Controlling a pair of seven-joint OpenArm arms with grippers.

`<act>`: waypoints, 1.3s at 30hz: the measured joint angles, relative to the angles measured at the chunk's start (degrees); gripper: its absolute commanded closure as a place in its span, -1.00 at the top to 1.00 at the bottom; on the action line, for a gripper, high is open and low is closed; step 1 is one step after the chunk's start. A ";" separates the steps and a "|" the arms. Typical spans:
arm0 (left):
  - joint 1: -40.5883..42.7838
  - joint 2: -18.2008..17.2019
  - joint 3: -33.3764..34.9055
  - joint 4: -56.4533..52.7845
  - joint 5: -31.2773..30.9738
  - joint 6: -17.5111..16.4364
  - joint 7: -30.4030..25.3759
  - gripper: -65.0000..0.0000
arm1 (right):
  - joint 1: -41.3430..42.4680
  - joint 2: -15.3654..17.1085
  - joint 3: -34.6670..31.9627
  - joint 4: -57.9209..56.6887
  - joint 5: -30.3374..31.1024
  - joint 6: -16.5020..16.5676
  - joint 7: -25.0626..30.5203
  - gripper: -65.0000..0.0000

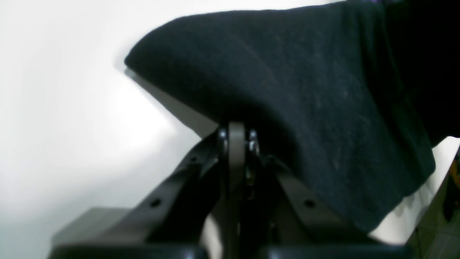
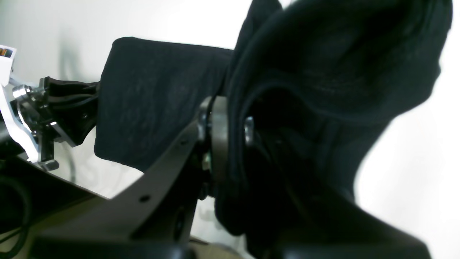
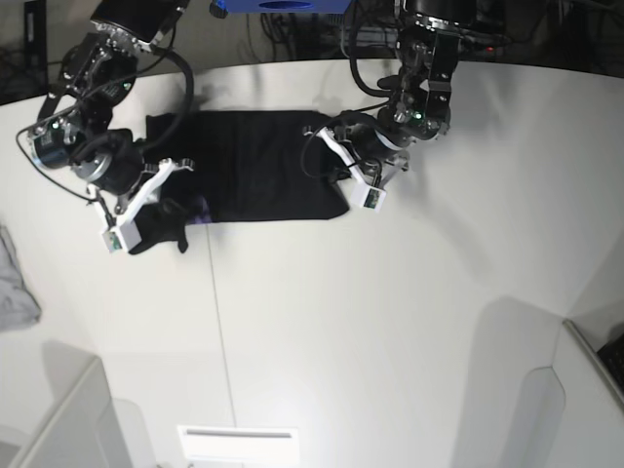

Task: Fold the T-shirt properly
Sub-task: 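Fold the strip end with the right gripper toward the left gripper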

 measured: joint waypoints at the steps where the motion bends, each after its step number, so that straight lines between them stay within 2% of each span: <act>1: -0.17 0.26 0.00 -0.07 0.13 0.07 0.22 -1.00 | 0.35 0.50 0.00 0.00 0.00 0.00 0.09 -1.00; 8: -1.75 2.08 -0.09 -0.35 1.22 0.13 1.88 -1.00 | 0.17 0.35 0.00 0.00 0.44 0.00 0.00 -1.00; 11: -2.40 2.97 -0.07 -0.55 1.79 1.16 1.92 -1.00 | 0.15 0.00 -0.20 0.00 0.37 0.00 -0.24 -1.00; 16: -3.34 2.95 -0.07 -1.84 1.20 0.94 1.84 -1.00 | -1.68 -0.13 -0.11 0.04 8.87 -0.02 -0.09 -1.00; 22: -3.37 2.80 0.04 -2.32 1.18 0.94 1.20 -1.00 | -4.31 -0.26 -0.28 0.04 18.08 -6.82 0.00 -1.00; 24: -3.19 2.67 0.04 -2.10 1.18 0.94 1.05 -1.00 | -4.22 -1.25 -0.28 0.04 19.63 -8.66 0.33 -1.00; 30: -2.84 2.67 0.04 -2.08 1.14 0.94 0.94 -1.00 | -4.26 -4.98 -0.42 0.04 19.61 -9.70 0.46 -1.00; 34: -2.19 2.62 0.04 -1.53 1.03 0.94 0.70 -1.00 | -4.90 -5.07 -3.21 0.04 19.67 -9.75 0.92 -1.00; 36: -2.23 2.60 0.04 -1.49 1.03 0.94 0.85 -1.00 | -6.62 -5.18 -4.46 0.02 19.69 -9.79 3.19 -1.00; 39: -1.64 2.62 0.00 -1.33 0.98 0.94 0.55 -1.00 | -7.54 -5.01 -7.13 -0.11 18.91 -12.31 6.36 -1.00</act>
